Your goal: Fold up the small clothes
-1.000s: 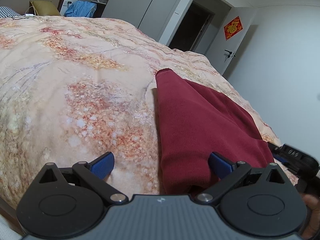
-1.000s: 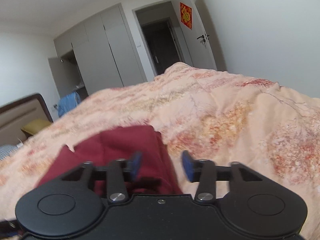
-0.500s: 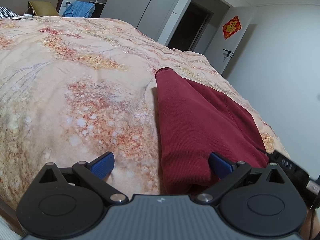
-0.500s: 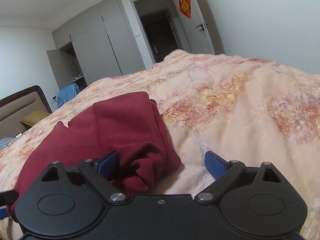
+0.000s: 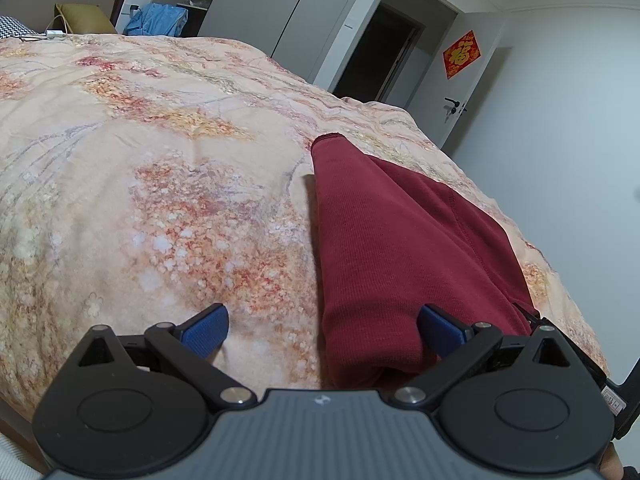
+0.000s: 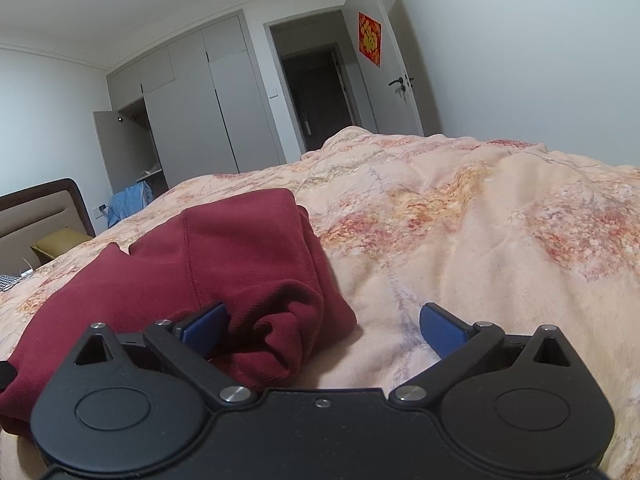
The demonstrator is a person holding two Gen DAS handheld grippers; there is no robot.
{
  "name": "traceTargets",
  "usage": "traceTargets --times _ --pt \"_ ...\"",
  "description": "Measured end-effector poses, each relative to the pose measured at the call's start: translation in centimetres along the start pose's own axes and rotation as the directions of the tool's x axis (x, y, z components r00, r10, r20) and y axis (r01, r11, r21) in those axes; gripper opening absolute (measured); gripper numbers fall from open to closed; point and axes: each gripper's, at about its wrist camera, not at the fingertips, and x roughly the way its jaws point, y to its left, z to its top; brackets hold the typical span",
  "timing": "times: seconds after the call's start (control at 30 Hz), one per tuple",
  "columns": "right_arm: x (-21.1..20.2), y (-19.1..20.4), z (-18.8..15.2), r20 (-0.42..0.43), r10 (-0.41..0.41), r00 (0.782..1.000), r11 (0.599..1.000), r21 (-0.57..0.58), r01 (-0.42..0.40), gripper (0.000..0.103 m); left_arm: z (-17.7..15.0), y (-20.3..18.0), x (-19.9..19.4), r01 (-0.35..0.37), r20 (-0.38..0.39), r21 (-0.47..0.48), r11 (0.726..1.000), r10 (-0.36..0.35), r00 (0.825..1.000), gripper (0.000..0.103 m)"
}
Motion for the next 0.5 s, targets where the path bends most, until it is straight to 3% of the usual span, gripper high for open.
traceTargets --times 0.5 --pt "-0.33 0.17 -0.65 0.025 -0.007 1.000 1.000 -0.002 0.007 0.102 -0.03 0.04 0.00 0.000 0.000 0.000 1.000 0.000 1.000 0.103"
